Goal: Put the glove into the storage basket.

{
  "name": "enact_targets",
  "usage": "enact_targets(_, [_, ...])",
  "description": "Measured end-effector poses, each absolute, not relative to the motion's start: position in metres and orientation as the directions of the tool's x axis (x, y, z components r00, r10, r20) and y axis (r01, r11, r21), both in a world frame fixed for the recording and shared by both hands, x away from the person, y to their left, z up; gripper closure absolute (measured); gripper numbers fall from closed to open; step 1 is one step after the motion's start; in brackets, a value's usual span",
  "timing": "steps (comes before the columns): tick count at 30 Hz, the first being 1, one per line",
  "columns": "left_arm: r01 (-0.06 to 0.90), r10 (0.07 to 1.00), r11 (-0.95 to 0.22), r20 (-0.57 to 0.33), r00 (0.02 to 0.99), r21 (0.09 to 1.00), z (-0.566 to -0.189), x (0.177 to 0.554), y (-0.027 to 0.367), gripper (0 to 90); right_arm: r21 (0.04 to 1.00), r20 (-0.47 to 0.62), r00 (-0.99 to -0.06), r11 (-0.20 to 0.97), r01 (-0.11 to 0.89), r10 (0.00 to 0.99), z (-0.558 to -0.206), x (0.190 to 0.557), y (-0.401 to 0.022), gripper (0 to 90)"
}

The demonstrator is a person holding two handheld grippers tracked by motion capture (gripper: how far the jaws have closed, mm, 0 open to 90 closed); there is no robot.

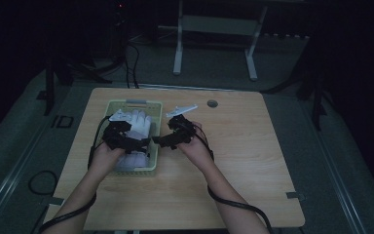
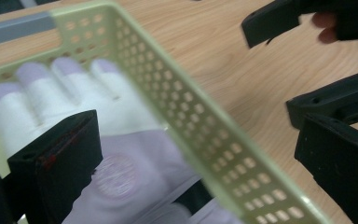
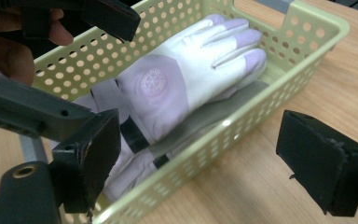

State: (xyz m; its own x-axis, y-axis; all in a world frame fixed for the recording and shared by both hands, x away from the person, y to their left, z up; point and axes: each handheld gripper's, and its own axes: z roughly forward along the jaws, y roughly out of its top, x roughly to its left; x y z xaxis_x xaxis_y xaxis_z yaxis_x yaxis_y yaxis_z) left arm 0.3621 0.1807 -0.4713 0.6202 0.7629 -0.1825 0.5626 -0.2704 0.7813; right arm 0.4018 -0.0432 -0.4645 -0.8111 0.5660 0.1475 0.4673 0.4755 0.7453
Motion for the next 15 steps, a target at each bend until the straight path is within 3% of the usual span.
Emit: enact_targets(15, [0.52, 0.694, -0.268, -0.212, 0.688, 0.811, -0.465, 0.347, 0.13, 0.8, 0.756, 0.135, -0.795, 0.457, 0.469, 0.592, -0.471, 0.39, -0.096, 14.2])
